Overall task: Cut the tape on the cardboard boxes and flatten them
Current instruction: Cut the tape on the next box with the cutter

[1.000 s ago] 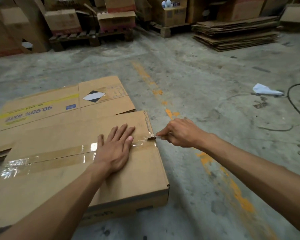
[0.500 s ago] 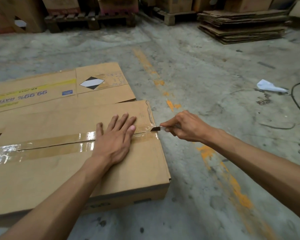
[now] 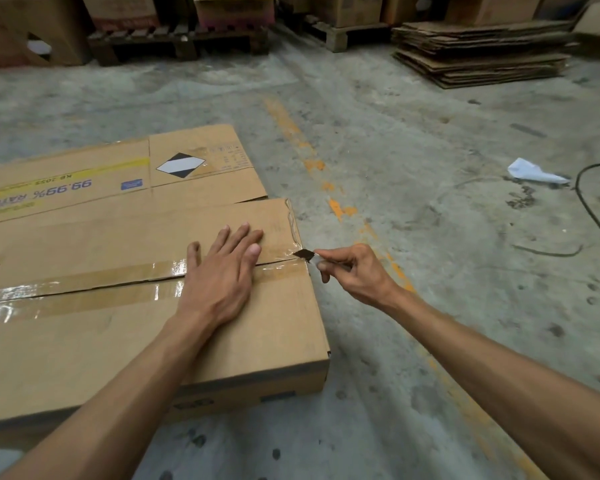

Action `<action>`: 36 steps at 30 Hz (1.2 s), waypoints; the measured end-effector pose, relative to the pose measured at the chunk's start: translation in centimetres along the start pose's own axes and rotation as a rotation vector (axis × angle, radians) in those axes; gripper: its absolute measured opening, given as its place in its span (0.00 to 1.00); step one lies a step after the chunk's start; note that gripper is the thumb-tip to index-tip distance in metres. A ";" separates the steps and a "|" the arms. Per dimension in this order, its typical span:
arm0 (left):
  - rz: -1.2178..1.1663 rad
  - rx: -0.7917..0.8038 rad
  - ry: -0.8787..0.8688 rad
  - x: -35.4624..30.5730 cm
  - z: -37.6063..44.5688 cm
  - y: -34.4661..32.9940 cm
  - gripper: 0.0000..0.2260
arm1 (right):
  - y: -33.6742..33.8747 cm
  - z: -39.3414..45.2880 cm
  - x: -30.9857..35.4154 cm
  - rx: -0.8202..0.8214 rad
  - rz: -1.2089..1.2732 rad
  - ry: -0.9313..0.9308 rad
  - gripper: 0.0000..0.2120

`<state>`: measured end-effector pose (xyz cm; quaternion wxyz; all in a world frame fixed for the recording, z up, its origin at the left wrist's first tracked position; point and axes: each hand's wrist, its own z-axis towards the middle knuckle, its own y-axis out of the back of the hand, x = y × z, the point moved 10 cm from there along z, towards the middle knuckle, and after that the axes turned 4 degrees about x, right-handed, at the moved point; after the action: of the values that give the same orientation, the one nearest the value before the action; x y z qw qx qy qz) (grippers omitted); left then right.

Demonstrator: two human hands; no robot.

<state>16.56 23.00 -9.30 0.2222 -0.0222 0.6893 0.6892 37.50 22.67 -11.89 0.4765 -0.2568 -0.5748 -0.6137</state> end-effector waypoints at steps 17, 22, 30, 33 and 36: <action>-0.047 -0.012 -0.004 0.5 0.2 -0.1 0.30 | -2.8 -1.7 -3.0 -0.066 0.489 -0.122 0.09; -0.046 -0.019 0.000 0.5 0.2 -0.1 0.30 | -2.9 -1.4 -3.6 -0.072 0.524 -0.120 0.08; -0.048 -0.038 -0.006 0.3 0.1 0.2 0.31 | -0.6 -0.9 -2.4 -0.106 0.158 -0.029 0.13; -0.056 -0.080 -0.006 0.2 -0.2 0.6 0.32 | 0.8 -0.1 -0.9 -0.079 -0.024 0.051 0.14; -0.055 -0.153 -0.004 0.0 -0.4 1.3 0.32 | 2.1 1.0 1.5 0.016 -0.395 0.133 0.12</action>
<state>16.00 22.68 -8.11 0.2403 -0.0567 0.6334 0.7334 38.48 23.46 -9.47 0.3857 -0.0939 -0.5862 -0.7062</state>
